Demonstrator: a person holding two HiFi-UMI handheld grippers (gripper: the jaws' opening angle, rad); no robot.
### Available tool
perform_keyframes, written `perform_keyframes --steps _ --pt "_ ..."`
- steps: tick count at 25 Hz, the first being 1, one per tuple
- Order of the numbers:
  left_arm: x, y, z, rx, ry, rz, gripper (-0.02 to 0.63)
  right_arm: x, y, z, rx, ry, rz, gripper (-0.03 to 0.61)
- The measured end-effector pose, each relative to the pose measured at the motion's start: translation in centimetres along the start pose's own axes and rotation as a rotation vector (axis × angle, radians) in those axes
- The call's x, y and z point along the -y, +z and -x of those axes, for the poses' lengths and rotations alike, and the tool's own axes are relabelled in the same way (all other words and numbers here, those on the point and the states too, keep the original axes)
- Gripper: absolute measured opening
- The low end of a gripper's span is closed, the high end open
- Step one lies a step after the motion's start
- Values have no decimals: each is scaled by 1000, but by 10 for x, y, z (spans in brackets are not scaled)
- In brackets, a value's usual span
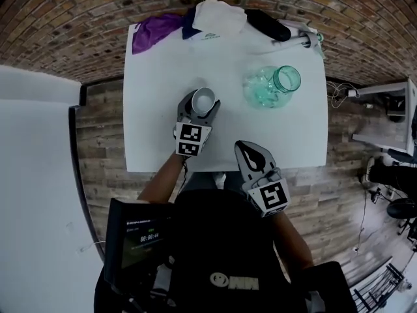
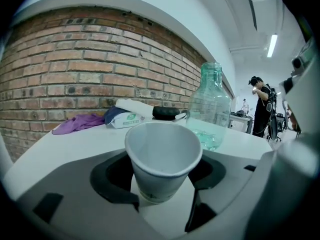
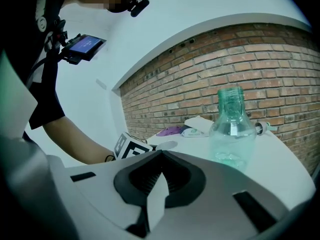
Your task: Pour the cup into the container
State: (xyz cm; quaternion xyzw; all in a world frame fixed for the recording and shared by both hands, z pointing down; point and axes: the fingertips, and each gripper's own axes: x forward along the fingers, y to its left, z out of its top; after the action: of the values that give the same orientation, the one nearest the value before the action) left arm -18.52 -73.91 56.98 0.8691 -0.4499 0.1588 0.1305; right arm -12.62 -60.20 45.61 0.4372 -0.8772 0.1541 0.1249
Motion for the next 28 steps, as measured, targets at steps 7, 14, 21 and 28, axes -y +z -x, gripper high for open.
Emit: perform_keyframes --steps 7,14,21,28 --pt "13 4 3 22 -59 24 525 -7 -1 8 2 -8 -13 3" --pt "-36 3 55 50 23 48 541 3 -18 11 -25 -6 -7 3" --pt "-162 53 199 194 373 188 88 -3 6 4 6 56 -11 3" --pt "-198 118 271 315 491 114 3 -18 27 -30 75 145 83 3"
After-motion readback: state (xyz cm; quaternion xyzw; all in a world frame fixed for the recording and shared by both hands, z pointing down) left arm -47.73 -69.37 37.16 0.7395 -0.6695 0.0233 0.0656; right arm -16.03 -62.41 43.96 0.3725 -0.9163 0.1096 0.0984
